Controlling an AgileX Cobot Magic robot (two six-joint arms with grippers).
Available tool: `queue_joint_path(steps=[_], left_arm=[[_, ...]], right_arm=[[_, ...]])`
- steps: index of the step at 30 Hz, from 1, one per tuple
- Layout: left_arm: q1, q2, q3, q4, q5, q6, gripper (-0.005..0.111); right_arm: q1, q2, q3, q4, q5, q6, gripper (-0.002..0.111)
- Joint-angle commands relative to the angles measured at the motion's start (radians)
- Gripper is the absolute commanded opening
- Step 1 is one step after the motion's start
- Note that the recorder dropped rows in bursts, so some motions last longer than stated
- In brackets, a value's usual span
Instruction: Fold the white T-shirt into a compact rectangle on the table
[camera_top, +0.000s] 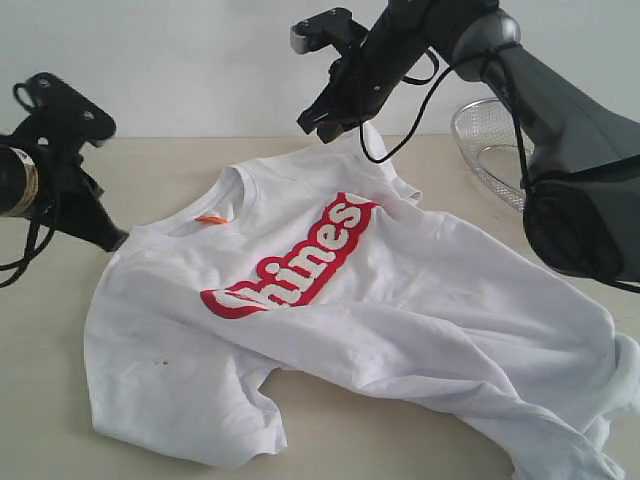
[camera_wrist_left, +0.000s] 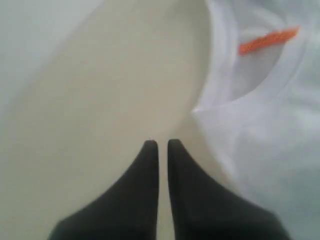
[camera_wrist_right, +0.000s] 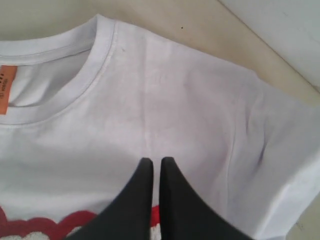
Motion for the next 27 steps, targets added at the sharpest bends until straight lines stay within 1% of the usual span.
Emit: queue_joint_path(steps=[1, 2, 3, 4, 5, 6, 7, 8, 9, 10, 11, 12, 14, 16, 21, 24, 27], left_arm=[[-0.074, -0.013, -0.005, 0.022, 0.427, 0.462, 0.005], [-0.074, -0.013, -0.019, -0.138, 0.442, 0.415, 0.005], [-0.071, 0.01, -0.087, -0.726, 0.552, 0.56, 0.005], [-0.059, 0.039, -0.123, -0.941, 0.673, 0.698, 0.005], [-0.039, 0.117, -0.175, -1.313, 0.959, 0.959, 0.005], [-0.036, 0.165, -0.193, -1.498, 1.007, 1.106, 0.005], [-0.04, 0.187, -0.195, -1.632, 1.007, 1.22, 0.005], [-0.051, 0.185, -0.195, -1.849, 0.915, 1.382, 0.005], [-0.053, 0.177, -0.195, -2.027, 0.782, 1.493, 0.005], [-0.053, 0.172, -0.195, -2.25, 0.628, 1.617, 0.005], [-0.053, 0.172, -0.195, -2.367, 0.536, 1.665, 0.005], [-0.053, 0.179, -0.195, -2.397, 0.495, 1.664, 0.005], [-0.053, 0.196, -0.195, -2.338, 0.492, 1.612, 0.005], [-0.053, 0.21, -0.195, -2.299, 0.517, 1.573, 0.005], [-0.067, 0.221, -0.195, -2.267, 0.546, 1.565, 0.005], [-0.067, 0.241, -0.195, -2.191, 0.546, 1.488, 0.005], [-0.067, 0.258, -0.195, -2.139, 0.548, 1.451, 0.005]], right_arm=[[-0.008, -0.009, -0.001, -0.005, 0.0, -0.007, 0.0], [-0.008, -0.009, -0.001, -0.005, 0.0, -0.007, 0.0], [-0.008, -0.009, -0.001, -0.005, 0.0, -0.007, 0.0], [-0.008, -0.009, -0.001, -0.005, 0.0, -0.007, 0.0], [-0.008, -0.009, -0.001, 0.0, 0.0, 0.0, 0.0], [-0.008, -0.009, -0.001, 0.009, 0.0, 0.002, 0.0], [-0.008, -0.009, -0.001, 0.018, 0.0, 0.002, 0.0], [-0.008, -0.009, -0.001, 0.02, 0.0, 0.002, 0.0], [-0.008, -0.009, -0.001, 0.02, 0.0, 0.0, 0.0], [-0.008, -0.009, -0.001, 0.02, 0.0, -0.004, 0.0], [-0.008, -0.007, -0.001, 0.02, 0.0, -0.004, 0.0], [-0.008, 0.001, -0.001, 0.02, -0.005, -0.002, 0.0], [-0.008, 0.019, -0.001, 0.038, -0.009, -0.004, 0.0], [-0.008, 0.041, -0.001, 0.056, -0.011, -0.009, 0.0], [-0.008, 0.082, -0.001, 0.058, -0.028, -0.01, 0.0], [-0.008, 0.105, -0.001, 0.062, -0.028, -0.01, 0.0], [-0.008, 0.121, -0.001, 0.059, -0.036, -0.01, 0.0]])
